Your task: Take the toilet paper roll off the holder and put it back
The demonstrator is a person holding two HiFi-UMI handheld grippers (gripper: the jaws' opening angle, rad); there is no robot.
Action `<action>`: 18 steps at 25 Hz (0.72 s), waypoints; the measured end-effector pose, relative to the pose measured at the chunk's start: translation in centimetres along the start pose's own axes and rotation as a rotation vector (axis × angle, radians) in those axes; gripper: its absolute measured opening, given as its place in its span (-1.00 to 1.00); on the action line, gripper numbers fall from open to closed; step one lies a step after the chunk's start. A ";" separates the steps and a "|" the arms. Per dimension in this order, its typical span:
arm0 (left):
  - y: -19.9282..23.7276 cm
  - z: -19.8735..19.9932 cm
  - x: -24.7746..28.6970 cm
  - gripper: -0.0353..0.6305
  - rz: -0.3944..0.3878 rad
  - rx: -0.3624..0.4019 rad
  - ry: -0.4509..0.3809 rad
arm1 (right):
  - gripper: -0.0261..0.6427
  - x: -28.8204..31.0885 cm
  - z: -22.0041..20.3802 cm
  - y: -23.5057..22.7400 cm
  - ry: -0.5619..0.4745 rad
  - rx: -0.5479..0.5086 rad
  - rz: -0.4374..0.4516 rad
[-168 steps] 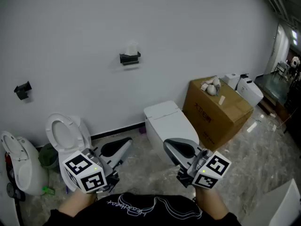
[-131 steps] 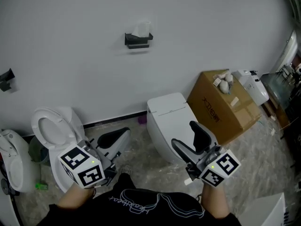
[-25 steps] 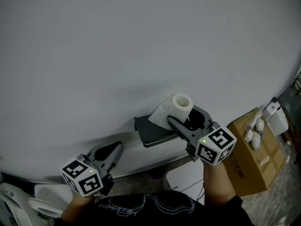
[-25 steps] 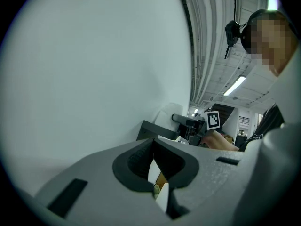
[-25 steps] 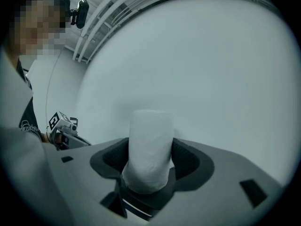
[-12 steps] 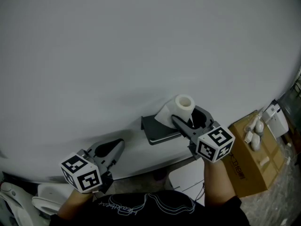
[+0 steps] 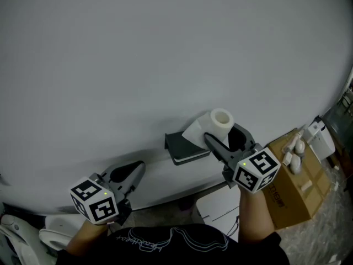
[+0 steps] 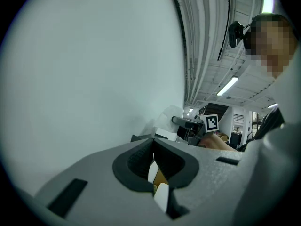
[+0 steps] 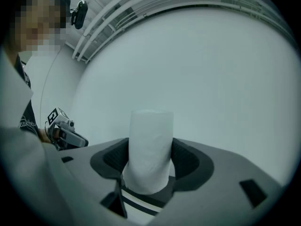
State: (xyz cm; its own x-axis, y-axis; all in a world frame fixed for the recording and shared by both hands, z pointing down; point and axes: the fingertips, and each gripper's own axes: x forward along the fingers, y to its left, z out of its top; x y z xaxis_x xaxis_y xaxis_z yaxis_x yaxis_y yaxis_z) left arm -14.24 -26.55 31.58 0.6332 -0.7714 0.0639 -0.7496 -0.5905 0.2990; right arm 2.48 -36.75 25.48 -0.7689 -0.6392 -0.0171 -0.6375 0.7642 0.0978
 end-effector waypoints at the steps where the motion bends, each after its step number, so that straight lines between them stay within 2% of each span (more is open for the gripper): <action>1: -0.3 0.1 -0.2 -0.88 -0.004 0.002 -0.003 | -0.08 -0.5 0.4 0.2 -0.008 -0.002 -0.005; 10: -3.4 -0.1 -1.2 -0.88 -0.061 0.010 -0.013 | -0.08 -6.0 2.7 2.6 -0.051 -0.013 -0.054; 18: -5.5 -0.4 -1.6 -0.88 -0.106 0.015 -0.015 | -0.08 -9.9 1.4 4.7 -0.031 0.018 -0.090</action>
State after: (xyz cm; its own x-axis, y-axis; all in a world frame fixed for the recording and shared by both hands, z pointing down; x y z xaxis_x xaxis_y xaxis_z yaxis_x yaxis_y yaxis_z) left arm -11.09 -21.96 30.19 0.7061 -0.7079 0.0180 -0.6814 -0.6724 0.2893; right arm 7.02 -26.69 24.71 -0.7097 -0.7022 -0.0562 -0.7043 0.7057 0.0764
